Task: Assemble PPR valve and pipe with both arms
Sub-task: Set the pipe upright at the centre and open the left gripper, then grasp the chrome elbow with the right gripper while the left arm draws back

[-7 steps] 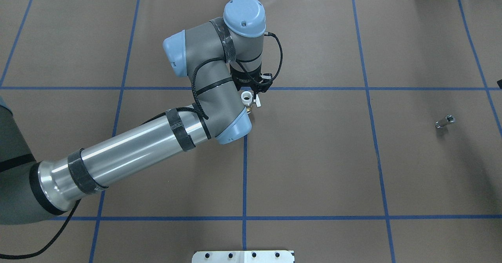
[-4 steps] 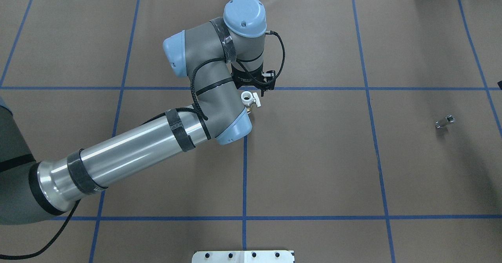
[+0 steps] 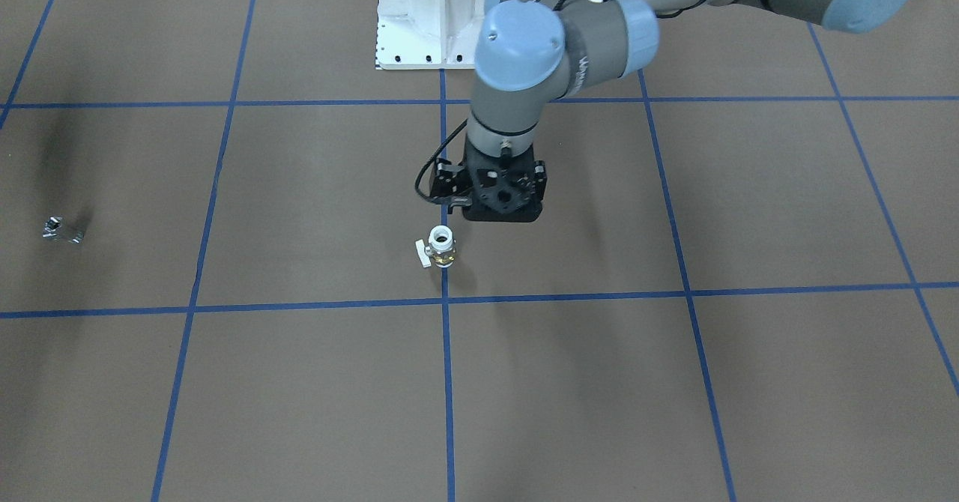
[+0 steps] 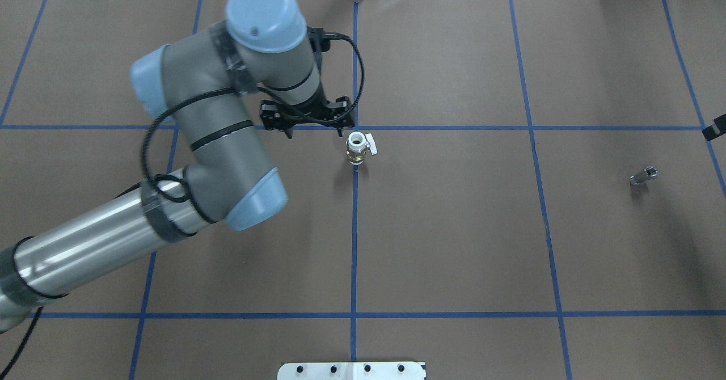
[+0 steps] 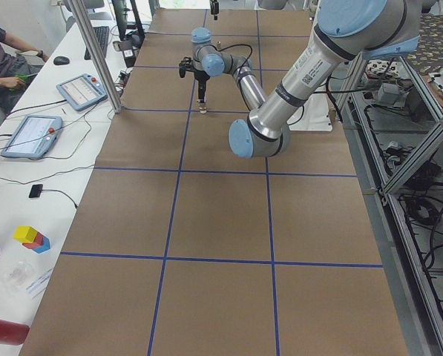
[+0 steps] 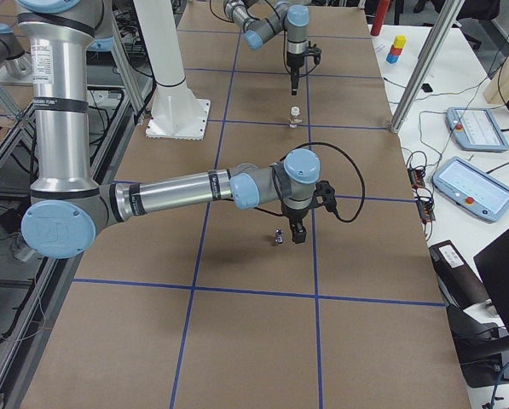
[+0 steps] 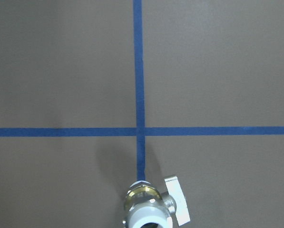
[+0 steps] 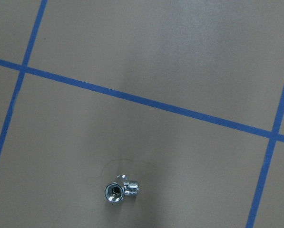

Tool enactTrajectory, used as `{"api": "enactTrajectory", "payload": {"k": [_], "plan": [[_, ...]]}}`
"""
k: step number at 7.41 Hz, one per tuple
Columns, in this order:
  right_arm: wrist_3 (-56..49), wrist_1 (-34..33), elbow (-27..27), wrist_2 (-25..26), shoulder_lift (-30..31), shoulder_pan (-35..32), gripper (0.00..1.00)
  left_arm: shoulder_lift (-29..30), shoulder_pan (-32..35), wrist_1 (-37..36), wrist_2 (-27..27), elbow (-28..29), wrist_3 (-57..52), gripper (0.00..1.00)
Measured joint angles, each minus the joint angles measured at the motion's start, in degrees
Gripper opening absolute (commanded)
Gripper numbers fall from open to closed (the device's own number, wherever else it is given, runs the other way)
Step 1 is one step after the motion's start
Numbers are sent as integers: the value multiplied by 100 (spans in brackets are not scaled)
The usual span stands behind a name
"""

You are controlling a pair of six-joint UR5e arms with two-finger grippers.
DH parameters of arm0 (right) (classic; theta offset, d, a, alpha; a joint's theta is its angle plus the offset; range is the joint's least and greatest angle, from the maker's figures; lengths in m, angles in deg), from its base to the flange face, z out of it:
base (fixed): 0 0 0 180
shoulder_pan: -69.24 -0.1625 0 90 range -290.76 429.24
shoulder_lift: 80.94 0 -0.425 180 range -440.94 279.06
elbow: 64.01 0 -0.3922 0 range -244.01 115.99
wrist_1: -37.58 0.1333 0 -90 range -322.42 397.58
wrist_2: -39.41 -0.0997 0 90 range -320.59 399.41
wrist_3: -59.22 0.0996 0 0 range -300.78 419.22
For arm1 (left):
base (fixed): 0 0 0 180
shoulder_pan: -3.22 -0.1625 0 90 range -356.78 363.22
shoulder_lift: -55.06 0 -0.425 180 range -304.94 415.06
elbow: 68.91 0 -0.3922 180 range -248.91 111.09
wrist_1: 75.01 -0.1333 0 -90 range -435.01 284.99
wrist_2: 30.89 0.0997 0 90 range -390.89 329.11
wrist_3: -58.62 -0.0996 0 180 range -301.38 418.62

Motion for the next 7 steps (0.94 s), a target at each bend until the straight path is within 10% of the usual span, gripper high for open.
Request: {"api": "enactTrajectory", "payload": {"k": [3, 7], "plan": [[1088, 669, -144, 812, 6, 1019, 100, -1221, 334, -108, -208, -1366, -398, 99], [1499, 1392, -715, 914, -28, 1317, 97, -1367, 429, -135, -287, -1501, -464, 99]]}}
